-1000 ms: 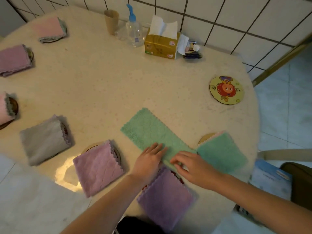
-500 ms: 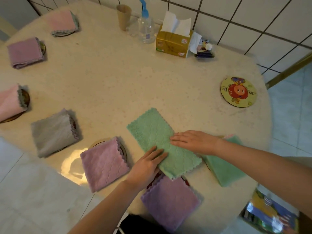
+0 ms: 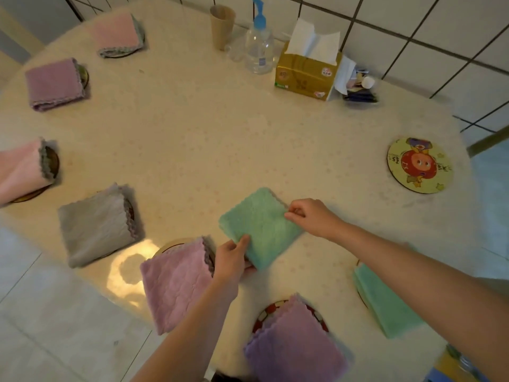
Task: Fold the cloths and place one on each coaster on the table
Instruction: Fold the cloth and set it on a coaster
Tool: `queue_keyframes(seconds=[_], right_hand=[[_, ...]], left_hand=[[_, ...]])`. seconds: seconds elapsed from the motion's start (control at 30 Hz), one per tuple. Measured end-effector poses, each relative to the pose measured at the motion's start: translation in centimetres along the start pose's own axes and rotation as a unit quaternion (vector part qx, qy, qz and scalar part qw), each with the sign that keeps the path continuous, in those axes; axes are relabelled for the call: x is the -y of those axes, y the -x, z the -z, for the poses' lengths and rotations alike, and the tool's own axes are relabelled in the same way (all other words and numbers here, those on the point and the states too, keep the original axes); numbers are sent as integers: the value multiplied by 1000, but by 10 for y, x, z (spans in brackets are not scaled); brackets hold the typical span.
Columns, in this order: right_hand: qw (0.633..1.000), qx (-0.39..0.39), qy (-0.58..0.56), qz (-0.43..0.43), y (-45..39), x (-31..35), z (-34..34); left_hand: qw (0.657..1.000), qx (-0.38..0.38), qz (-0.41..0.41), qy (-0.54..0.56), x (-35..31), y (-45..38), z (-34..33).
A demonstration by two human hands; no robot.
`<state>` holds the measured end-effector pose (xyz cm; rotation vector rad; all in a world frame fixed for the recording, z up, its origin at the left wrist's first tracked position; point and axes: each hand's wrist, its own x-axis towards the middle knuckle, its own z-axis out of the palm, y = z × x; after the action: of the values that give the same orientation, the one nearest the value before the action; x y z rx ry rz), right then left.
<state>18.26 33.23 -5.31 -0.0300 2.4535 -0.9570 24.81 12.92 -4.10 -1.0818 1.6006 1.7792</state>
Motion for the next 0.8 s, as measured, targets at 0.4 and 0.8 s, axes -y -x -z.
queue_keyframes(seconds=[0.4, 0.8], right_hand=[[998, 5, 48, -34, -1, 3, -6], [956, -90, 274, -45, 42, 20, -41]], left_hand=[[1000, 9, 5, 26, 4, -1, 1], [714, -125, -455, -517, 24, 15, 11]])
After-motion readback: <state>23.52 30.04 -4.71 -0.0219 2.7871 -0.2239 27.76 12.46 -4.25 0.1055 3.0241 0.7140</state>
